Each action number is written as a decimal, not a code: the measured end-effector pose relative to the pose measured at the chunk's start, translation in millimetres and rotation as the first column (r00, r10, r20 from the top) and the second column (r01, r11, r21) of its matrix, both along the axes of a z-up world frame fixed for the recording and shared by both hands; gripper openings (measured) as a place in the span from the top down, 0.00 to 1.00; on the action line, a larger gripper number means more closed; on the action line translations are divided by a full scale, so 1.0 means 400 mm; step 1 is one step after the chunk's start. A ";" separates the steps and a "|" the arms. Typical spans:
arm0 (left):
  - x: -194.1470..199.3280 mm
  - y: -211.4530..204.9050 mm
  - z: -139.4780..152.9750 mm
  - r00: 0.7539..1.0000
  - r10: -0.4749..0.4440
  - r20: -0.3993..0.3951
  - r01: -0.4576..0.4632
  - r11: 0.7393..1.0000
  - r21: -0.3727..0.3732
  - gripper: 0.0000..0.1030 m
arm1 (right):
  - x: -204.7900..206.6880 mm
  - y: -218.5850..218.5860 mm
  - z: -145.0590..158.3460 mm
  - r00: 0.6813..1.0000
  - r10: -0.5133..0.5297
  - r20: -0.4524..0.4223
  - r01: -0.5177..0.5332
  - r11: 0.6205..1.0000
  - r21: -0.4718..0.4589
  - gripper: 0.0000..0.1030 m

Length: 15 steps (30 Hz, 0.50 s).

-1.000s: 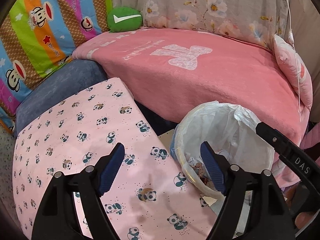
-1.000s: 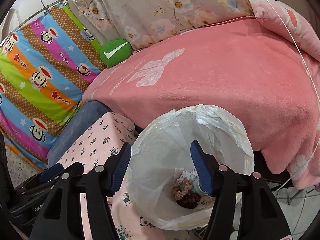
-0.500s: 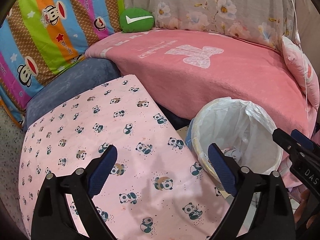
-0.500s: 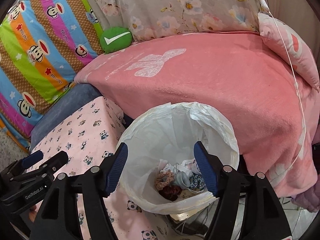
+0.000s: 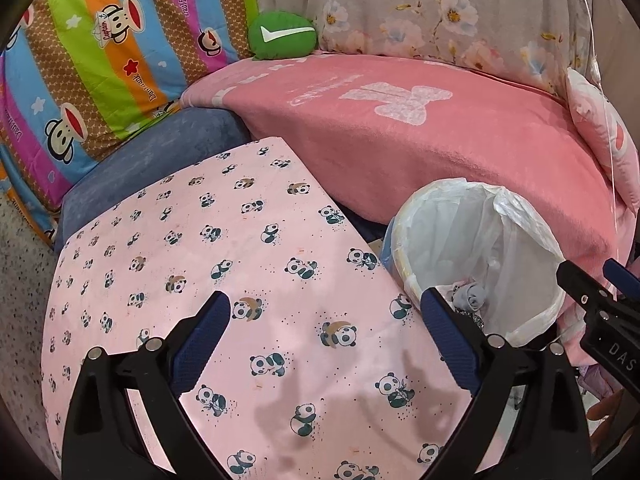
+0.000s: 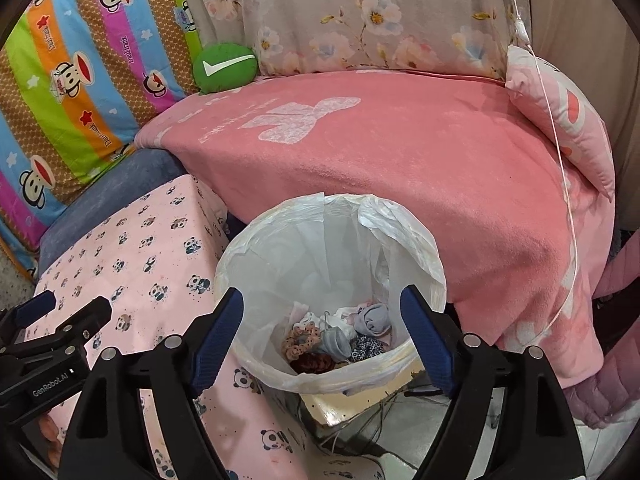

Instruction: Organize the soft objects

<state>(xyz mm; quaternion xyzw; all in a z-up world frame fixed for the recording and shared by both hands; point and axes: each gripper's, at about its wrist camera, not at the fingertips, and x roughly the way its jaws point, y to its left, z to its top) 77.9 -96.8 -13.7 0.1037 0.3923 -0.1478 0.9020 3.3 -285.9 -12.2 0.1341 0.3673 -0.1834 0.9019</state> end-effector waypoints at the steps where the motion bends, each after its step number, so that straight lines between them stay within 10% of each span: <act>1: -0.001 0.000 -0.002 1.000 0.002 -0.003 -0.002 1.000 -0.001 0.11 | -0.004 0.003 -0.002 1.000 -0.002 -0.005 0.002 1.000 -0.010 0.19; 15: -0.018 -0.011 -0.024 1.000 0.004 -0.024 -0.004 1.000 0.020 0.10 | -0.038 0.003 -0.041 0.998 0.004 -0.057 -0.008 0.997 -0.070 0.04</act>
